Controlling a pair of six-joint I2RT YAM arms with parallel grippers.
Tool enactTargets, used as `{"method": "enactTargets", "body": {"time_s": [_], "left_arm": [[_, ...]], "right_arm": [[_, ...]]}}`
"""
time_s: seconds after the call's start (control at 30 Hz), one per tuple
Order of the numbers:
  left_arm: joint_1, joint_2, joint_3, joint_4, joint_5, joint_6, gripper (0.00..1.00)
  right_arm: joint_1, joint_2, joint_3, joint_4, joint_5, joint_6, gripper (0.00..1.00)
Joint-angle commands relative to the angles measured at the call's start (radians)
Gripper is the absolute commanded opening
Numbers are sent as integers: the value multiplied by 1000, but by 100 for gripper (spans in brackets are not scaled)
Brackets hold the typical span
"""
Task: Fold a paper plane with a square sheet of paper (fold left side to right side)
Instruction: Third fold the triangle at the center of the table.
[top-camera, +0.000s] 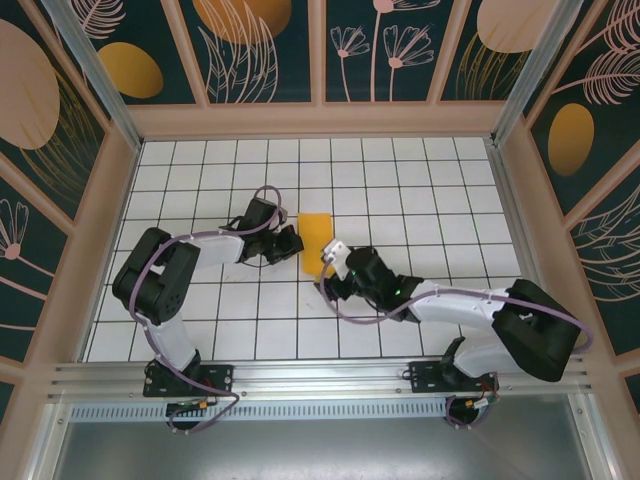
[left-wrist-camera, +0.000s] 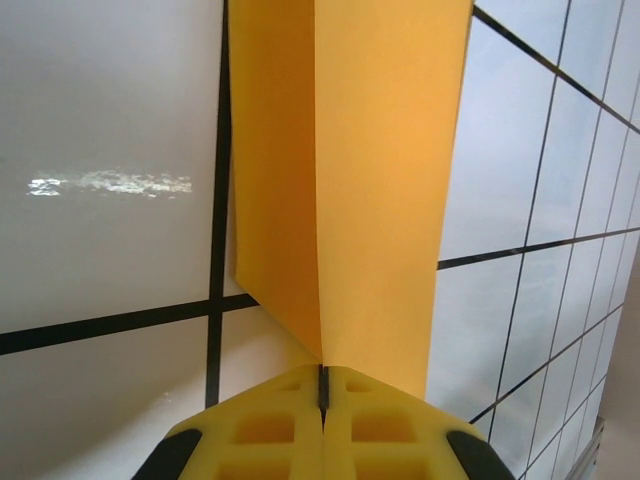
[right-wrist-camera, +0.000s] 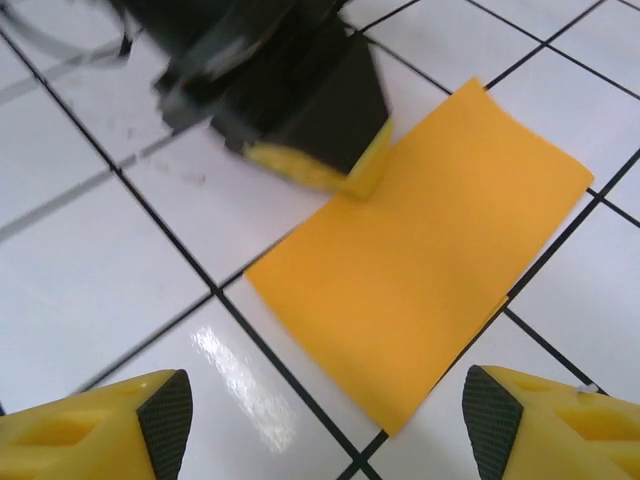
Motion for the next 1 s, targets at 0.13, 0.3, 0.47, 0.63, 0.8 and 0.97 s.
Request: {"method": "enactTargets", "body": {"time_s": [0.13,0.3,0.47,0.63,0.8,0.97], "left_arm": [[-7,-51,-5,21,35,-25,1],[-7,-49,-5,20,37,-26,1],[-7,-48,-5,20,37,-25,1],[-7,-45,-4,20,37,-24,1],[-7,-42,-3,17,31,-20,2],[-7,-33,0,17,29,-17,2]], "right_arm": [[97,175,36,178,247,-193,77],[114,281,108,195,278,-254,77],[116,352,158,205,308,-271,75],[116,372,183,193,323,-259,61],[117,361,180,190,336,-247,43],[116,340,175,164,311,-235,29]]}}
